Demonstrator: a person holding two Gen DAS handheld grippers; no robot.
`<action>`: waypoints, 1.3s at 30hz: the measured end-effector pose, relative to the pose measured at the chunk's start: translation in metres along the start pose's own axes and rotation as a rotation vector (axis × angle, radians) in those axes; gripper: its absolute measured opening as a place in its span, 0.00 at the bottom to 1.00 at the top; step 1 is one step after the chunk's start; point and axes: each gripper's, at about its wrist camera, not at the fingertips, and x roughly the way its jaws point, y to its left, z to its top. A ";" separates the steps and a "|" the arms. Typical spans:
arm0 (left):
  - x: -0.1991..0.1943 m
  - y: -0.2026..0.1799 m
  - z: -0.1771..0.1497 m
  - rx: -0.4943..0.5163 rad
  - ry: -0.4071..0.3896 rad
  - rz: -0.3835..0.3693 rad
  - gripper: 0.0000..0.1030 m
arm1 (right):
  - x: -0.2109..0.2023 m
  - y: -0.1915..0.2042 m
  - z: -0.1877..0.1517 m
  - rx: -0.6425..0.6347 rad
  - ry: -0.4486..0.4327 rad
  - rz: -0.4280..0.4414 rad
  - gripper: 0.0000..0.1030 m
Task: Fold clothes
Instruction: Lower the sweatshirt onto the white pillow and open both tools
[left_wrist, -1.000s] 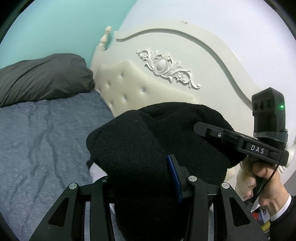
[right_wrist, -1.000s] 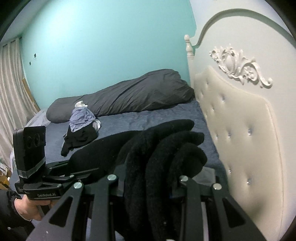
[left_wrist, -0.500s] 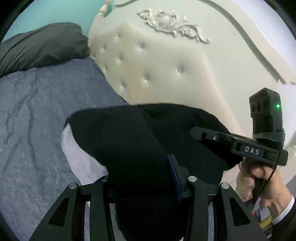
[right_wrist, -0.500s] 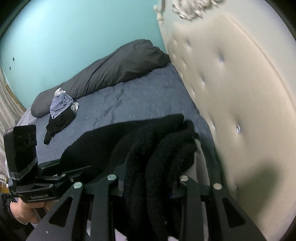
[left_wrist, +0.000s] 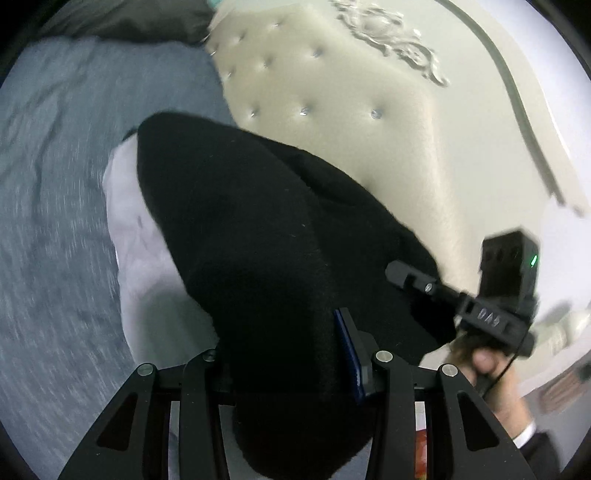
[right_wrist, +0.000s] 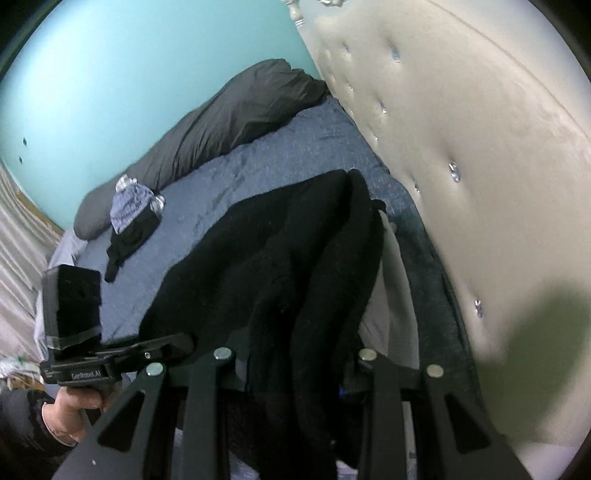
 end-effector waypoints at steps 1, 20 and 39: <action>0.000 0.001 -0.001 -0.009 0.005 -0.005 0.43 | 0.000 -0.003 -0.002 0.017 -0.002 0.005 0.29; -0.056 -0.003 0.007 0.194 -0.037 0.080 0.55 | -0.037 0.010 -0.025 0.005 -0.165 -0.306 0.61; 0.010 -0.011 0.000 0.340 0.031 0.219 0.38 | 0.024 0.002 -0.038 0.022 -0.117 -0.286 0.00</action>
